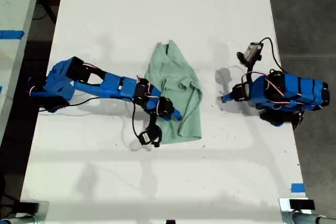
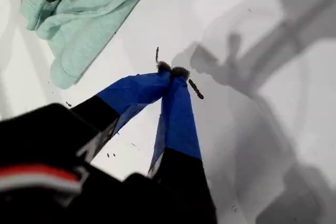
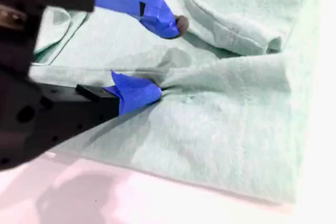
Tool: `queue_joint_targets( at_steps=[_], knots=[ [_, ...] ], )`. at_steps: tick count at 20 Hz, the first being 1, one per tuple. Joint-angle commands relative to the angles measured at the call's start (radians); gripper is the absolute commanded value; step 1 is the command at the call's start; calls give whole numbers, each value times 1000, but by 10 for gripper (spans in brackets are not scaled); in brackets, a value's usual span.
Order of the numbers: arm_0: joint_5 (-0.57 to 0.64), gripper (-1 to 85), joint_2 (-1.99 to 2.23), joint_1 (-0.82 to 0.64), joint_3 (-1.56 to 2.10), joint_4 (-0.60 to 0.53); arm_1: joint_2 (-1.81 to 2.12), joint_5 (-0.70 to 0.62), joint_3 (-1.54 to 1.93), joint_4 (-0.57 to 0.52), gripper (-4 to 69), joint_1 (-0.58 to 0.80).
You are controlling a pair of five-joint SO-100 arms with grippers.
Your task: Fold t shirt
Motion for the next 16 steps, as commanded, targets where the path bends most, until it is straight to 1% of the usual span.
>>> queue_joint_targets(
  at_steps=[1, 3, 6, 8, 9, 10, 11, 12, 14, 16],
  knots=[
    [-5, 150, 140, 21, -17, 25, 11, -12, 55, 5, -10, 5],
    [-37, 146, 255, 43, 8, 86, 11, -14, 55, 5, -10, 5],
    [-112, 113, 476, 38, 44, 334, 11, -14, 55, 5, -10, 3],
    [-140, 84, 632, 15, 130, 453, 11, -14, 55, 5, -10, 3],
    [-141, 68, 727, -6, 229, 482, 11, -14, 55, 5, -10, 5],
    [-141, 9, 853, -32, 376, 488, 11, -14, 55, 5, -10, 5],
    [-164, -1, 1029, -58, 566, 491, 11, -12, 55, 5, -10, 5],
    [-189, -1, 1244, -86, 775, 482, 11, -12, 55, 5, -10, 5],
    [-161, -1, 1694, -141, 1183, 430, 11, -14, 55, 5, -10, 6],
    [-129, -1, 2083, -184, 1551, 351, 11, -15, 55, 5, -11, 15]
  ],
)
